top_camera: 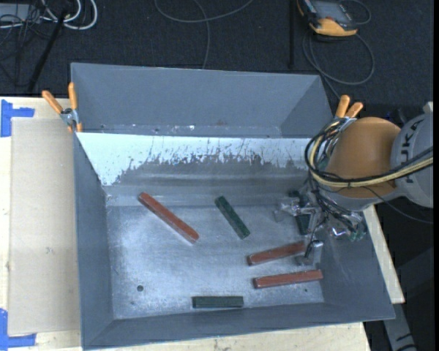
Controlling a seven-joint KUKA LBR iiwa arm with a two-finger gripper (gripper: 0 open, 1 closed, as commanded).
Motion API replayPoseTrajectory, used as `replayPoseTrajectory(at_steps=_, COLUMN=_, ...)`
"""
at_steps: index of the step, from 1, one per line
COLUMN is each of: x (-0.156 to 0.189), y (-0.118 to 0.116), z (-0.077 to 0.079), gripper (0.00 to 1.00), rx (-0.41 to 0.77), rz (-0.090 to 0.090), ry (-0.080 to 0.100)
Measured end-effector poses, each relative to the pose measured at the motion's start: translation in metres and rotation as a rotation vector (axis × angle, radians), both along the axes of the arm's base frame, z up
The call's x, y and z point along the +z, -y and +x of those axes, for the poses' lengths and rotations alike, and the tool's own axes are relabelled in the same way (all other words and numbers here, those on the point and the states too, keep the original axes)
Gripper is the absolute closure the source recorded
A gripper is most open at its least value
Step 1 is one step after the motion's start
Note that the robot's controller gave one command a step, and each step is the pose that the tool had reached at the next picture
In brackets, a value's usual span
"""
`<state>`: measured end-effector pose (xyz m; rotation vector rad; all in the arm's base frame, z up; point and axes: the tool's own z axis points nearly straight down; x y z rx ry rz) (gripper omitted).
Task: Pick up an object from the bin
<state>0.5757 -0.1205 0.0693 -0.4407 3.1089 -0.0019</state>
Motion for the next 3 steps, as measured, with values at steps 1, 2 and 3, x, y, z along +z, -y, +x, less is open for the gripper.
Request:
replayPoseTrajectory(at_steps=1, x=0.001, y=-0.001, z=-0.001, gripper=1.0, rx=-0.001, rz=0.002, ry=-0.004)
replayPoseTrajectory(at_steps=2, x=0.054, y=0.019, z=0.039, gripper=1.0, rx=0.219, rz=0.0, ry=0.003)
replayPoseTrajectory(at_steps=3, x=0.163, y=0.023, z=0.048, gripper=1.0, rx=0.266, rz=-0.002, ry=0.009)
